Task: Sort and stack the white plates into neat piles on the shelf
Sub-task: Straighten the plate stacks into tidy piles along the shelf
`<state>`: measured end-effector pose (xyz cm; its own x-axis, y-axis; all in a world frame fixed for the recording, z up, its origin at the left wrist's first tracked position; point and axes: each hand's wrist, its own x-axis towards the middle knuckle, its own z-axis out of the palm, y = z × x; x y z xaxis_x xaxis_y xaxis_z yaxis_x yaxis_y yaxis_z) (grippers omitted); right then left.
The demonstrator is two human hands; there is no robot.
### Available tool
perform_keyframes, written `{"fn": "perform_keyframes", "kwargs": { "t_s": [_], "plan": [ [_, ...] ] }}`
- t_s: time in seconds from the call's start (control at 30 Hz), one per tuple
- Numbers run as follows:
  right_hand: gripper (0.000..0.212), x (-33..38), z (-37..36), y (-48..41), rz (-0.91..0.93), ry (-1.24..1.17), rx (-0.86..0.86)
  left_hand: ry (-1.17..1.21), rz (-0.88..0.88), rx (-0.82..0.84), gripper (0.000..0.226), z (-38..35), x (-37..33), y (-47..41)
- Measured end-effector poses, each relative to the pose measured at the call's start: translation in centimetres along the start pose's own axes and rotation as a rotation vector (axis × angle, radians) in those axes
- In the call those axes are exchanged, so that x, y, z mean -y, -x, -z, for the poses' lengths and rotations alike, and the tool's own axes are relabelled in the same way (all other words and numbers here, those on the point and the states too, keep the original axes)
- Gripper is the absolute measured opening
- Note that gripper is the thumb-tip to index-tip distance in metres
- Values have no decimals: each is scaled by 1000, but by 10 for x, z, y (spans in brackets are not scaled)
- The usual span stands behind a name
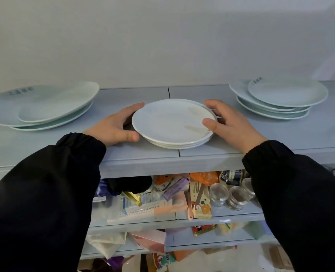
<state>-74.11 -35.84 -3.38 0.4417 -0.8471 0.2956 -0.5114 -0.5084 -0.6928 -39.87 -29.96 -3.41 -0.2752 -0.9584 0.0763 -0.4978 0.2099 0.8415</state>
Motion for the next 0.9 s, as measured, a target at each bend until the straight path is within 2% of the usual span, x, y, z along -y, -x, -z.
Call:
{"fn": "perform_keyframes", "kwargs": {
  "t_s": [0.13, 0.3, 0.4, 0.5, 0.67, 0.77, 0.9],
  "plan": [
    [50, -1, -2, -2, -17, -20, -31, -2, -1, -76, 106, -2, 3, -2],
    [40, 1, -2, -1, -29, 17, -44, -4, -6, -115, 116, -6, 1, -2],
    [21, 2, -1, -1, -22, 13, -47, 5, -4, -122, 114, -7, 0, -2],
    [26, 4, -1, 0, 3, 46, -38, -15, 10, -118, 99, -6, -2, -2],
    [26, 4, -1, 2, -19, 29, -61, -13, -40, -177, 91, -6, 1, -2],
    [20, 5, 0, 2, -25, 22, -42, -9, -36, -163, 97, -5, 3, -3],
    [23, 6, -1, 1, -33, 16, -32, -15, -55, -119, 103, -7, -2, -3]
  ]
}}
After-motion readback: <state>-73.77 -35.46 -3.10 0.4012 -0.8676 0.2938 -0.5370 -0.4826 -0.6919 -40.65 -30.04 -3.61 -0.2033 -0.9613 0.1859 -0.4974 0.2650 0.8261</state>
